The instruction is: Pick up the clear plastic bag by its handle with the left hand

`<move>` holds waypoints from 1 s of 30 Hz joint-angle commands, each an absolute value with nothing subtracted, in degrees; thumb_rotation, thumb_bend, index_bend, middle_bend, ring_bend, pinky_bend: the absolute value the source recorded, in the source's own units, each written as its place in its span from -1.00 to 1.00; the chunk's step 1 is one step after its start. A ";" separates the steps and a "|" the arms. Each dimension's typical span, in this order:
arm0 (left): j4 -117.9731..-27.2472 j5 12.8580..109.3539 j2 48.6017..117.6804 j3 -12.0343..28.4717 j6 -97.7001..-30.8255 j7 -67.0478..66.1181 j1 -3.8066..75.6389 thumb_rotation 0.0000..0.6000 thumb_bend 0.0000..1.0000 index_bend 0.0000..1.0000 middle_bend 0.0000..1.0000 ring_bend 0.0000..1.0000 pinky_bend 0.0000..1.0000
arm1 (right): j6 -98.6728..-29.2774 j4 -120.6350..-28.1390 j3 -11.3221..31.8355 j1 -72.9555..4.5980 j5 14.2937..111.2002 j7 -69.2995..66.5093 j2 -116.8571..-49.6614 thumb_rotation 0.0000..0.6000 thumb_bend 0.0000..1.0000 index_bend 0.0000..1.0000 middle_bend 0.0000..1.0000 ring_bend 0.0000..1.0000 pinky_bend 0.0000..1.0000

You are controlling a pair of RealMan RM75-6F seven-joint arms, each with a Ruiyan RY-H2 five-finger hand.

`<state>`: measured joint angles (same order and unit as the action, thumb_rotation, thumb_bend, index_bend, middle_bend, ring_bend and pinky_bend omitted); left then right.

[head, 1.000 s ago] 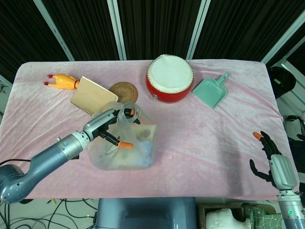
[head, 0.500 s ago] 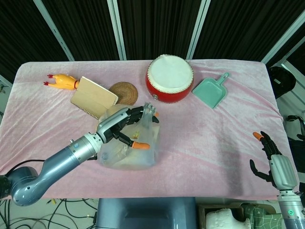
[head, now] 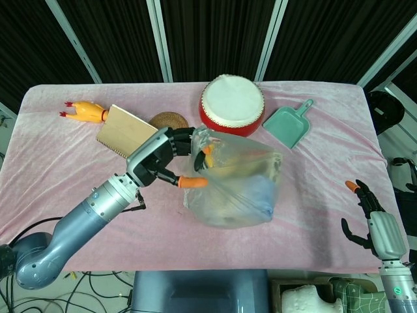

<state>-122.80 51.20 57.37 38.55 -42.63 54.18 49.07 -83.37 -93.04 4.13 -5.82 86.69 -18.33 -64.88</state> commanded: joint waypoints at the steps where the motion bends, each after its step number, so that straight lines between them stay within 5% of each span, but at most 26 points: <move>1: -124.55 45.85 59.59 40.20 -50.99 51.77 48.90 1.00 -1.00 0.12 0.58 0.36 0.34 | -83.21 -93.03 4.09 -5.87 86.68 -18.37 -64.85 1.00 -0.16 -0.77 -1.00 -0.84 -0.45; 9: -124.97 39.93 61.93 41.99 -58.31 46.53 51.16 1.00 -0.77 0.47 0.94 0.72 0.66 | -83.19 -93.06 4.00 -5.87 86.78 -18.28 -64.82 1.00 -0.16 -0.77 -1.00 -0.84 -0.45; 30: -126.90 30.97 58.57 50.39 -63.16 37.37 54.76 1.00 -0.67 0.50 0.97 0.73 0.67 | -83.15 -93.17 3.97 -5.86 86.68 -18.15 -64.80 1.00 -0.16 -0.77 -1.00 -0.83 -0.45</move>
